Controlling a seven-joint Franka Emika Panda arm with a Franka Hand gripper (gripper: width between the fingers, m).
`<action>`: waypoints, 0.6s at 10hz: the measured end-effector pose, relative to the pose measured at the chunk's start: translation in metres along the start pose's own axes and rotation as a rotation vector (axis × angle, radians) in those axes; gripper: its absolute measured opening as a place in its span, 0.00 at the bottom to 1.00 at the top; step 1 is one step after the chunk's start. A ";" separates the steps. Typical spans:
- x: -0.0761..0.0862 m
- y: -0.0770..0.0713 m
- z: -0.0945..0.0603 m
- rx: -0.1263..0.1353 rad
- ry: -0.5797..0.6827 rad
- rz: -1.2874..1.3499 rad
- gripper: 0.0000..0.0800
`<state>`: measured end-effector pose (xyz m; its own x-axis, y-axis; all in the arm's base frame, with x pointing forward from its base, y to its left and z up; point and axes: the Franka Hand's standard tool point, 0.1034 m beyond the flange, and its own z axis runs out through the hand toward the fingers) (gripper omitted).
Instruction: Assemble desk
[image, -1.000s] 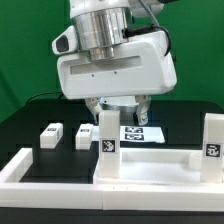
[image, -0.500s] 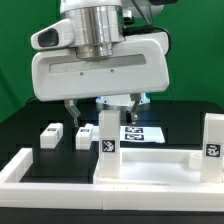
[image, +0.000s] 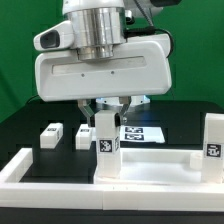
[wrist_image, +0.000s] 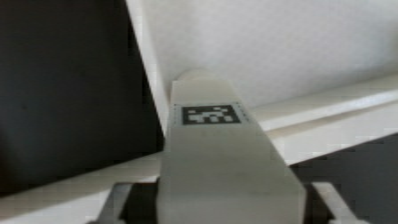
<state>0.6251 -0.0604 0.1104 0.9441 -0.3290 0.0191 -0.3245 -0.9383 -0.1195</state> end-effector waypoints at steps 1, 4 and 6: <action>0.000 0.000 0.000 0.000 0.000 0.055 0.36; 0.002 0.002 0.000 0.019 0.007 0.360 0.36; 0.003 0.000 -0.001 0.051 0.006 0.697 0.36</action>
Offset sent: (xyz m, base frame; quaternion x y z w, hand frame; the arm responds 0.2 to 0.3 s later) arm -0.0002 -0.0036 0.0035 0.0432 0.0209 0.3544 0.9339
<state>0.6281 -0.0612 0.1115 0.5163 -0.8532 -0.0737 -0.8513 -0.5021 -0.1522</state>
